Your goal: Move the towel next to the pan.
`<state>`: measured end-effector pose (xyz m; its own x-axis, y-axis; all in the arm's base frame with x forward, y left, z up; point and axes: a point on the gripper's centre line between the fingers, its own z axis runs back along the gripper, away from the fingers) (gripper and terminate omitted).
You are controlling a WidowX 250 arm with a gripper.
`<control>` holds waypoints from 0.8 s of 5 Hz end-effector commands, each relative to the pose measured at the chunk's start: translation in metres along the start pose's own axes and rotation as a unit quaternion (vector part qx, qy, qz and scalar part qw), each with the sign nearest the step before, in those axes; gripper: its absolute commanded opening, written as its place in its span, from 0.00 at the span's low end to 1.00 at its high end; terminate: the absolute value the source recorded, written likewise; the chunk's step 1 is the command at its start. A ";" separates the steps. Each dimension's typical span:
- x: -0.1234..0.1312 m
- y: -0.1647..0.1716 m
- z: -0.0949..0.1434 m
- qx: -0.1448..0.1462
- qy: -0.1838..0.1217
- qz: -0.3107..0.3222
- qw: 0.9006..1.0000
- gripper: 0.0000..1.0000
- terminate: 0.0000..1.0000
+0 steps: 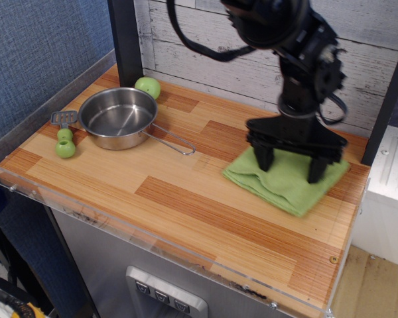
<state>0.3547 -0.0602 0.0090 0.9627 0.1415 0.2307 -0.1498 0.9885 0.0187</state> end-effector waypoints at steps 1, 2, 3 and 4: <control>0.022 0.038 0.002 0.012 -0.011 0.042 0.999 1.00 0.00; 0.035 0.055 0.000 0.020 -0.014 0.062 0.998 1.00 0.00; 0.046 0.076 0.001 0.023 -0.018 0.089 0.996 1.00 0.00; 0.055 0.101 0.004 0.037 -0.027 0.120 0.992 1.00 0.00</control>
<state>0.3971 0.0392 0.0160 0.8948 0.3626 0.2605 -0.3833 0.9231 0.0316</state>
